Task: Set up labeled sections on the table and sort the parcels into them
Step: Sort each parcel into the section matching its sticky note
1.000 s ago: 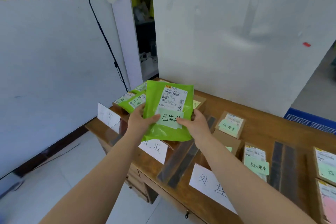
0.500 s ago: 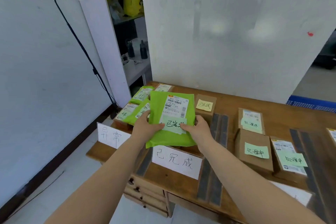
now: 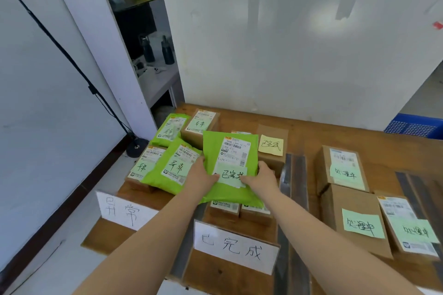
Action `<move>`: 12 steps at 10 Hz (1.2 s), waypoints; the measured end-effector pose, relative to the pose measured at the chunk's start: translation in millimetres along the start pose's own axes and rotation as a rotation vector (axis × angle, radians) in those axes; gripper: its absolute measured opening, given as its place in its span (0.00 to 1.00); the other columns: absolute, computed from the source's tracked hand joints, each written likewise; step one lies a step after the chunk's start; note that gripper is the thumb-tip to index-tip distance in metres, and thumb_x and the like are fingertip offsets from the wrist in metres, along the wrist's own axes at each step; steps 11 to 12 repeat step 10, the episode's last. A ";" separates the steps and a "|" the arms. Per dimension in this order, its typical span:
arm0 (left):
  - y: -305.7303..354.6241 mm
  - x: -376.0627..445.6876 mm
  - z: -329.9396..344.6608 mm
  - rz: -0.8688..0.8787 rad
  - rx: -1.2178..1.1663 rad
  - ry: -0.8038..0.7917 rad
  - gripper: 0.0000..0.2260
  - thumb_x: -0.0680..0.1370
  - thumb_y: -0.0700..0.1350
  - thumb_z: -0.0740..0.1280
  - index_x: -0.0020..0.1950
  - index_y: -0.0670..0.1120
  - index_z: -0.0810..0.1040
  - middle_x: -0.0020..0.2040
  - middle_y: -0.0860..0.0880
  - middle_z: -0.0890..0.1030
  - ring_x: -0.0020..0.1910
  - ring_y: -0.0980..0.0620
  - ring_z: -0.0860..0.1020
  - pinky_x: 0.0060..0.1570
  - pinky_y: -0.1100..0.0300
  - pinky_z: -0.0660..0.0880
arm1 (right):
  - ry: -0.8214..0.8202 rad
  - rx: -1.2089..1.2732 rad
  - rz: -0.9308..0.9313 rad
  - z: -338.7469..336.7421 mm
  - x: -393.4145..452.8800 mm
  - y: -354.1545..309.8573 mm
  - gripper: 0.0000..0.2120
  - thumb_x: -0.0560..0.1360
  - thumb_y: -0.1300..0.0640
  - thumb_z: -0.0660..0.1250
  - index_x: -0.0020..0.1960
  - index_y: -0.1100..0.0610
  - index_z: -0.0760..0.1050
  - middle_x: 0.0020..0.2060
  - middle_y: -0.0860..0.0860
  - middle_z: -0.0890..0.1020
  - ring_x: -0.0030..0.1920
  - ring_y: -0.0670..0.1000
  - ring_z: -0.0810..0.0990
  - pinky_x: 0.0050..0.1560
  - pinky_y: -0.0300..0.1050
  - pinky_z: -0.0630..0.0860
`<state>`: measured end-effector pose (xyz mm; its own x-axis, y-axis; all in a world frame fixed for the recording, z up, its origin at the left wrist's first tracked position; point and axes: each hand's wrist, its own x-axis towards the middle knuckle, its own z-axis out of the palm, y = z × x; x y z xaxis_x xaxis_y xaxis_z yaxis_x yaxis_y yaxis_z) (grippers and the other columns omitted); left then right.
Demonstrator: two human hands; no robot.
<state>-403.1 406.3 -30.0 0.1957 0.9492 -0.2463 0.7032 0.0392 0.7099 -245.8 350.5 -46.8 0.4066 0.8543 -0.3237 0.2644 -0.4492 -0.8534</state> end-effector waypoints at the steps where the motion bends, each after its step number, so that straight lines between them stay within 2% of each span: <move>1: -6.4 16.4 10.4 -0.041 0.067 -0.038 0.31 0.73 0.43 0.69 0.72 0.41 0.58 0.69 0.43 0.69 0.66 0.44 0.70 0.59 0.55 0.67 | -0.022 -0.093 0.025 6.8 16.6 5.6 0.17 0.70 0.60 0.72 0.55 0.56 0.68 0.55 0.53 0.80 0.53 0.54 0.79 0.52 0.51 0.77; 3: -12.6 41.3 20.3 -0.012 0.121 -0.106 0.30 0.73 0.42 0.69 0.71 0.42 0.60 0.67 0.43 0.71 0.65 0.44 0.70 0.58 0.56 0.68 | 0.026 -0.239 0.053 10.7 30.2 8.9 0.18 0.70 0.56 0.72 0.54 0.55 0.67 0.52 0.51 0.81 0.51 0.53 0.80 0.49 0.50 0.77; 4: -16.4 48.1 20.9 0.031 0.106 -0.159 0.33 0.73 0.43 0.69 0.73 0.42 0.58 0.69 0.44 0.69 0.66 0.45 0.69 0.59 0.56 0.68 | 0.068 -0.238 0.082 8.5 25.3 12.6 0.18 0.69 0.56 0.73 0.51 0.53 0.66 0.52 0.51 0.81 0.43 0.49 0.77 0.38 0.44 0.73; 6: -21.8 48.7 28.2 0.061 0.072 -0.336 0.36 0.72 0.43 0.71 0.74 0.42 0.56 0.70 0.44 0.69 0.66 0.46 0.70 0.62 0.55 0.69 | 0.160 -0.244 0.190 5.4 7.7 23.9 0.23 0.67 0.56 0.74 0.59 0.55 0.70 0.55 0.52 0.81 0.53 0.53 0.79 0.47 0.45 0.75; 7: -24.0 50.7 30.9 0.092 0.080 -0.353 0.34 0.72 0.43 0.71 0.73 0.41 0.58 0.68 0.44 0.70 0.65 0.45 0.71 0.59 0.54 0.71 | 0.223 -0.301 0.211 9.3 3.0 23.3 0.25 0.68 0.54 0.73 0.61 0.55 0.69 0.55 0.51 0.80 0.55 0.54 0.79 0.49 0.47 0.76; 8: -22.5 52.2 23.7 0.131 0.086 -0.327 0.30 0.71 0.43 0.72 0.69 0.42 0.62 0.66 0.44 0.71 0.62 0.45 0.72 0.52 0.56 0.72 | 0.256 -0.379 0.251 12.7 -2.4 16.4 0.27 0.69 0.52 0.72 0.63 0.55 0.66 0.57 0.52 0.77 0.57 0.56 0.77 0.49 0.49 0.75; 9: -20.4 53.6 14.8 0.190 0.114 -0.310 0.26 0.72 0.42 0.71 0.67 0.40 0.65 0.65 0.42 0.71 0.63 0.45 0.72 0.53 0.59 0.69 | 0.286 -0.519 0.251 14.4 -11.3 8.2 0.32 0.68 0.47 0.73 0.65 0.57 0.63 0.62 0.53 0.70 0.62 0.57 0.72 0.53 0.52 0.74; 10: -8.2 53.5 -2.4 0.263 0.119 -0.296 0.24 0.72 0.42 0.70 0.66 0.40 0.66 0.65 0.41 0.70 0.63 0.44 0.71 0.52 0.57 0.69 | 0.351 -0.640 0.204 10.6 -20.5 -8.5 0.34 0.69 0.44 0.71 0.67 0.58 0.61 0.64 0.54 0.67 0.65 0.57 0.68 0.55 0.52 0.73; 12: -8.2 53.5 -2.4 0.263 0.119 -0.296 0.24 0.72 0.42 0.70 0.66 0.40 0.66 0.65 0.41 0.70 0.63 0.44 0.71 0.52 0.57 0.69 | 0.351 -0.640 0.204 10.6 -20.5 -8.5 0.34 0.69 0.44 0.71 0.67 0.58 0.61 0.64 0.54 0.67 0.65 0.57 0.68 0.55 0.52 0.73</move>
